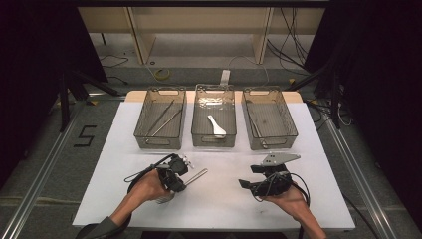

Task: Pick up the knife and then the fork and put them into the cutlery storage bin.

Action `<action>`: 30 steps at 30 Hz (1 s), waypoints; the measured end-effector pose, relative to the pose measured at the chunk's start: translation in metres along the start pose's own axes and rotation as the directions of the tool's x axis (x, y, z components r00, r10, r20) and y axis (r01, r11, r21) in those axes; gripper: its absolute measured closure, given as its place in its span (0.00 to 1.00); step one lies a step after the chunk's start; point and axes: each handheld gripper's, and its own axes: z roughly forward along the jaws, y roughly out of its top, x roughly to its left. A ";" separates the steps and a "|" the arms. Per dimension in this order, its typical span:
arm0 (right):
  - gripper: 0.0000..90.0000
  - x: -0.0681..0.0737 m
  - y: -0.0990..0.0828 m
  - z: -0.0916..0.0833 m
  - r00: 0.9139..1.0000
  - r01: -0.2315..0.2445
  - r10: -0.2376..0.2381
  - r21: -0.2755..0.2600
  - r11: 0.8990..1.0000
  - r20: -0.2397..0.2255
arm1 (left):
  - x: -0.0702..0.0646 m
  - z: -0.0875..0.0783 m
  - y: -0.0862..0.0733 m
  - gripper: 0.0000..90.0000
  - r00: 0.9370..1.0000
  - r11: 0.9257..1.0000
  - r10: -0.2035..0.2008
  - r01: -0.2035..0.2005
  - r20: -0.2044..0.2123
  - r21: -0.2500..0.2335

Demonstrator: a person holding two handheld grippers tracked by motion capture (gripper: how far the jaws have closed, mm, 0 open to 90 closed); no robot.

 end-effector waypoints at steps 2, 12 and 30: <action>0.35 0.000 0.000 0.000 1.000 -0.001 0.001 -0.001 1.000 0.000 | 0.000 0.001 0.001 0.85 1.000 1.000 0.007 -0.007 0.002 0.006; 0.36 0.000 0.000 0.000 1.000 0.000 0.000 -0.002 1.000 0.002 | -0.003 0.003 0.003 0.90 1.000 1.000 0.017 -0.017 -0.010 0.018; 0.37 0.005 0.003 0.002 1.000 0.012 -0.012 -0.008 1.000 -0.018 | -0.003 -0.009 0.003 0.93 0.998 0.998 0.057 -0.056 0.031 -0.032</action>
